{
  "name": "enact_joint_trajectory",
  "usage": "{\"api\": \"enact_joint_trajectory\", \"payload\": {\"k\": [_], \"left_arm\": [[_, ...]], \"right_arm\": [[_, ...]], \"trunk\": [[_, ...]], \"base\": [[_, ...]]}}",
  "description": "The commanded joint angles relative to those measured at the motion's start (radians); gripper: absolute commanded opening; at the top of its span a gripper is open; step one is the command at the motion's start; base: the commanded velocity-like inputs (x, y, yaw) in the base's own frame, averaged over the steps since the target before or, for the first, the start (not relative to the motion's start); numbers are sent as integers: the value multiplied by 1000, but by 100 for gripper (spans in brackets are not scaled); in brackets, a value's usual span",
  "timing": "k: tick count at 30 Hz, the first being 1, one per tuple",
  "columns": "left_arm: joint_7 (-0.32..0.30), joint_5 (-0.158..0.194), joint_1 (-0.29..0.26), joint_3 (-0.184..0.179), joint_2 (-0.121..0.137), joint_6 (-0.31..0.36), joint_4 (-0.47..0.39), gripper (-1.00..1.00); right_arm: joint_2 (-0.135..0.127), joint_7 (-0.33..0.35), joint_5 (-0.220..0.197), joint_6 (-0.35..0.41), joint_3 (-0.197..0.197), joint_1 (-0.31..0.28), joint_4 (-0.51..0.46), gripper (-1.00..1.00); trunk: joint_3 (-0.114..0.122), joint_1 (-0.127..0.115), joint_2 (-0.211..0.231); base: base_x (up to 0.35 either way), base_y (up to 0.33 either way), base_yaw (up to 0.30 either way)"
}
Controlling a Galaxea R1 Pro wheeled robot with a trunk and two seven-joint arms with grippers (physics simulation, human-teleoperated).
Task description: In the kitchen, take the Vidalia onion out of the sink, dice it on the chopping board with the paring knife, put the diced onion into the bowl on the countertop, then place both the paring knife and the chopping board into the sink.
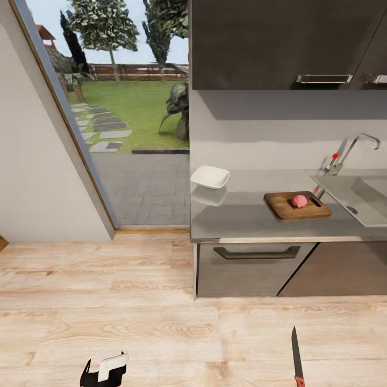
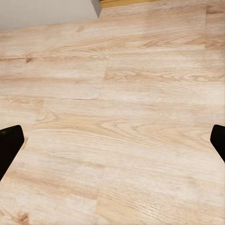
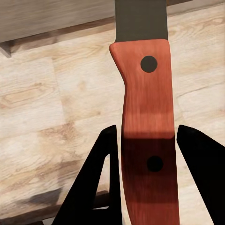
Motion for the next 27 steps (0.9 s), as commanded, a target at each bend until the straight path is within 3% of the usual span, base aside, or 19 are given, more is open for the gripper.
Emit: {"api": "enact_joint_trajectory", "payload": {"k": [1,16,22,25,27], "left_arm": [[3,5,-2,-9,-1,-5,4,100],[0,5,-2,-9,-25,-5,4,100],[-79,5,-2,-9,-25,3,4,100],[-106,5,-2,-9,-27,64,4,100],[-108,5,-2,-8,-25,71,4,100]], "right_arm": [[-1,5,-10,-3,8,-1,1,-100],[0,5,-7,-4,9,-1,1,-100],[0,5,-6,-4,10,-2,1,-100],[0,5,-6,-4,10,-1,1,-100],[0,5,-6,-4,10,-1,1,-100]], "trunk": [[-2,1,-2],[-2,1,-2],[-2,1,-2],[-2,1,-2],[-2,1,-2]], "base": [[0,0,0],[0,0,0],[0,0,0],[0,0,0],[0,0,0]]}}
